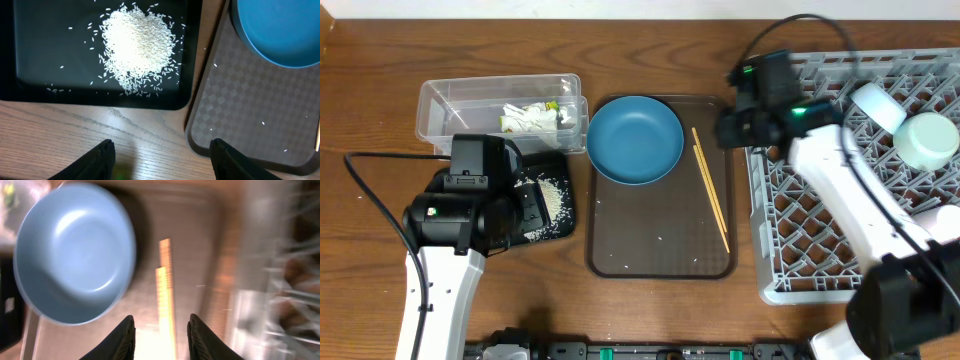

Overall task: Sort waste into correct bins and load items into the dishwasher rack
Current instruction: 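Reach the right gripper to the dark teal plate and grasp its rim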

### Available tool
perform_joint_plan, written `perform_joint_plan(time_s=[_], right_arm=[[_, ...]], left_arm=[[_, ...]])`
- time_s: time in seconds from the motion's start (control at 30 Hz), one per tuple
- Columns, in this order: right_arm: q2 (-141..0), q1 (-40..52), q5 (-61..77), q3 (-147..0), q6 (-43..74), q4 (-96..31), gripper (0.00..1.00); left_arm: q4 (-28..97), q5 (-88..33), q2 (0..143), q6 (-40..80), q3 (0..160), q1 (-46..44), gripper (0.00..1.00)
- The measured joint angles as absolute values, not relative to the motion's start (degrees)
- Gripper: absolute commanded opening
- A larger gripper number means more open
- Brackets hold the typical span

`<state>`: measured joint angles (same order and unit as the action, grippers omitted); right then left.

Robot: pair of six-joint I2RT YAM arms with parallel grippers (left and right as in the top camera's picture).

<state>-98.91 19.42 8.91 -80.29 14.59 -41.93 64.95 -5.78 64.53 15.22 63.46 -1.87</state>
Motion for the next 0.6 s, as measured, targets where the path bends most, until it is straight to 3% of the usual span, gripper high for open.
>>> perform_joint_plan(time_s=[0.37,0.4,0.5,0.6], right_arm=[[-111.53,28.18,5.34,-80.29,23.94,-35.94,0.27],[-112.57,28.51,4.84,-80.29,24.91,-35.55,0.24],[-115.57,29.28,3.92,-80.31,27.68,-34.35,0.02],[-116.44,29.58,3.77,-80.49,30.3,-33.63,0.01]], left_arm=[[64.95,-5.78,64.53,15.22,63.46,-1.87,0.64],[64.95,-5.78,64.53,15.22,63.46,-1.87,0.64],[64.95,-5.78,64.53,15.22,63.46,-1.87,0.64],[64.93,-5.78,64.53,15.25,63.46,-1.87,0.64]])
